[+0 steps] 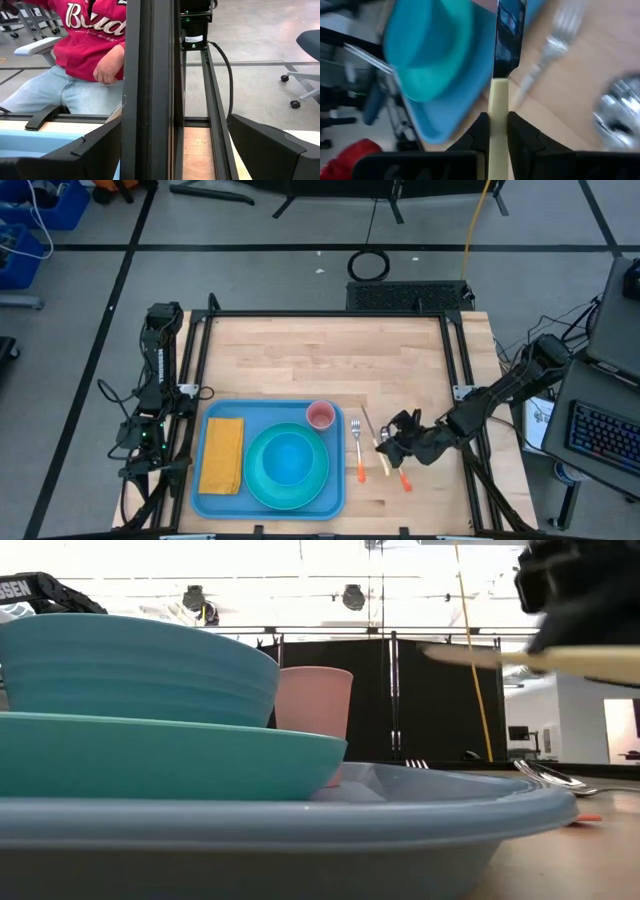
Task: Set up tray
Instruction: Put the yellow table knife on top of the yellow table napkin on the blue tray
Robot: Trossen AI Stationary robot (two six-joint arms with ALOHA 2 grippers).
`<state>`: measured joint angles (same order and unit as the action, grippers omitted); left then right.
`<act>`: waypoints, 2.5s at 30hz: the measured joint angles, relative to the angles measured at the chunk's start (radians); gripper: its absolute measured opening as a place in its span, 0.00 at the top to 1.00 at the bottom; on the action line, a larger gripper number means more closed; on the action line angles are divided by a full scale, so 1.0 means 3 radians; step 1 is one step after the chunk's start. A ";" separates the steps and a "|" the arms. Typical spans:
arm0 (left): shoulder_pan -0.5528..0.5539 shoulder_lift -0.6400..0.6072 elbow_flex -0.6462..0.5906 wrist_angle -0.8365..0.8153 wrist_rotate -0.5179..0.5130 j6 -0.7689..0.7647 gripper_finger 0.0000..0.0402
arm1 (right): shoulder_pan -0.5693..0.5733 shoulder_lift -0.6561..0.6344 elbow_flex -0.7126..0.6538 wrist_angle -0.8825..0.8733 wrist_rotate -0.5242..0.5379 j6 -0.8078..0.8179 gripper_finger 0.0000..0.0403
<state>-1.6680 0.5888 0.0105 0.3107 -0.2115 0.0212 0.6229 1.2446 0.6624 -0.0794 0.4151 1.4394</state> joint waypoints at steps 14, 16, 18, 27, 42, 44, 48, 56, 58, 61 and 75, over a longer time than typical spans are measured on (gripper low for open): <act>0.0000 0.0000 0.0000 0.0000 0.0001 0.0000 0.13 | -0.0370 0.0485 0.0003 0.2060 -0.0242 -0.1072 0.93; 0.0000 -0.0001 0.0000 0.0000 0.0000 0.0000 0.13 | -0.0443 0.0661 0.0003 0.2428 -0.0364 -0.1122 0.93; 0.0001 0.0000 0.0000 0.0000 0.0000 -0.0001 0.12 | -0.0515 0.0824 0.0003 0.2841 -0.0513 -0.1225 0.93; 0.0001 -0.0001 0.0000 0.0000 0.0000 -0.0001 0.13 | -0.0828 0.1260 0.0342 0.3387 -0.1033 -0.1598 0.93; 0.0001 0.0000 0.0000 0.0000 0.0001 -0.0001 0.12 | -0.1361 0.2262 0.1721 0.3367 -0.2071 -0.1844 0.93; 0.0000 -0.0001 0.0000 0.0000 0.0001 0.0000 0.13 | -0.1405 0.2391 0.1905 0.3370 -0.2098 -0.1891 0.93; 0.0001 -0.0001 0.0000 0.0000 0.0001 -0.0001 0.13 | -0.1501 0.2645 0.2259 0.3367 -0.2209 -0.1868 0.93; 0.0000 -0.0001 0.0000 0.0000 0.0001 -0.0001 0.13 | -0.1628 0.3199 0.2987 0.3166 -0.2276 -0.1696 0.93; 0.0001 0.0000 0.0000 0.0000 0.0000 0.0000 0.13 | -0.1649 0.3343 0.3169 0.3093 -0.2276 -0.1616 0.93; 0.0001 0.0000 0.0000 0.0000 0.0000 0.0000 0.13 | -0.1672 0.3551 0.3441 0.3015 -0.2276 -0.1499 0.93; 0.0001 0.0000 0.0000 0.0003 0.0001 -0.0001 0.13 | -0.1725 0.4248 0.4669 0.2220 -0.2259 -0.1358 0.93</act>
<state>-1.6676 0.5888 0.0105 0.3115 -0.2111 0.0208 0.1055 2.5188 2.0632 0.5865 -0.2625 1.0321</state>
